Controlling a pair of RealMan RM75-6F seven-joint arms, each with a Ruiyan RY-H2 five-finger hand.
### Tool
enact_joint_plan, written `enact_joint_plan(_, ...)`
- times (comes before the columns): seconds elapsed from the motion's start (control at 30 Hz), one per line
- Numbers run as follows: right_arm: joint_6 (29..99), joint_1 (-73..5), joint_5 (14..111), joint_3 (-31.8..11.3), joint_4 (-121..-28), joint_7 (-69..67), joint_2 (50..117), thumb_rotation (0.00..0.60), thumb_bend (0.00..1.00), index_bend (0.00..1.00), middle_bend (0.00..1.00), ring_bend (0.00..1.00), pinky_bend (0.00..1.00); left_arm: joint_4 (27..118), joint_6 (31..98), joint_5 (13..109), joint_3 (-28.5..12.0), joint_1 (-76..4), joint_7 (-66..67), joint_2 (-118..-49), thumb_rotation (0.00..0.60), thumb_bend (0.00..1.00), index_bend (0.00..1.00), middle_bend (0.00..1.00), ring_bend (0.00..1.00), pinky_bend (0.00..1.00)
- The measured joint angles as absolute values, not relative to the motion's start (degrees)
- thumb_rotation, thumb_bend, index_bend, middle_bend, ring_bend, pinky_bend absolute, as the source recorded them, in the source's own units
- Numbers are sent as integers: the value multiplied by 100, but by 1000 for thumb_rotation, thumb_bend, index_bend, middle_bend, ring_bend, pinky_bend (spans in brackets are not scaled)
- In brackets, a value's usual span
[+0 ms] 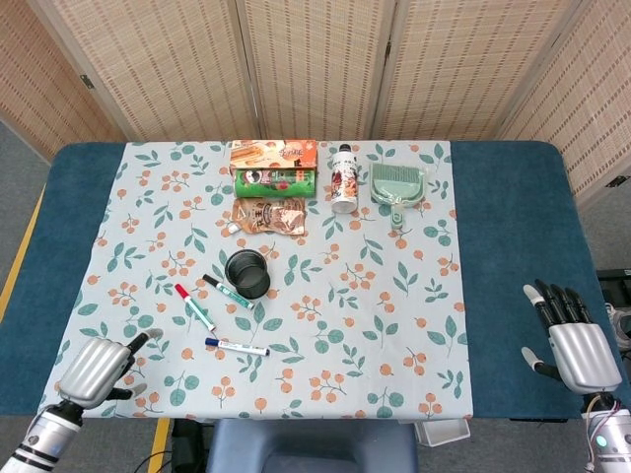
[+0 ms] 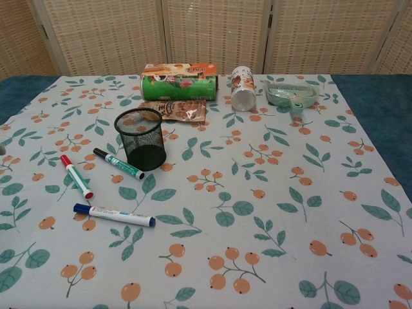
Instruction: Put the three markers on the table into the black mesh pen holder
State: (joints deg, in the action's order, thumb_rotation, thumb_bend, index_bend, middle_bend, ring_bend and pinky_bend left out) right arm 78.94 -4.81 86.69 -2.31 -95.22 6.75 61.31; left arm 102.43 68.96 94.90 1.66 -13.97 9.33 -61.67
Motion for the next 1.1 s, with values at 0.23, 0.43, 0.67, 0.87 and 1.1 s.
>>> enact_joint_plan(0.23,7494,-746,8646,-207,-9446,491,6090,600,254,12,0,0,0,10556,6124,9016,-31,-1915,1344,-6394,600,202,338,1000,967,977)
enact_joint_plan(0.43,7398,-837,8699,-169,-9392,370,6060,600,255,12,0,0,0,10550,5516,8326,-241,-2374,1619,-6799,600,257,364,1000,967,979)
enact_joint_plan(0.67,7445,-844,8733,-130,-9367,278,6027,600,254,12,0,0,0,10104,5258,7991,-398,-2758,1703,-7408,600,324,386,1000,968,980)
enact_joint_plan(0.87,7479,-844,8743,-110,-9338,188,6000,600,254,12,0,0,0,9776,4969,7722,-412,-3028,1718,-7796,600,324,386,1000,967,980)
enact_joint_plan(1.1,7544,-836,8782,-80,-9318,114,5969,600,254,15,0,0,0,9368,4809,7530,-383,-3257,1790,-8156,600,324,398,1000,968,980)
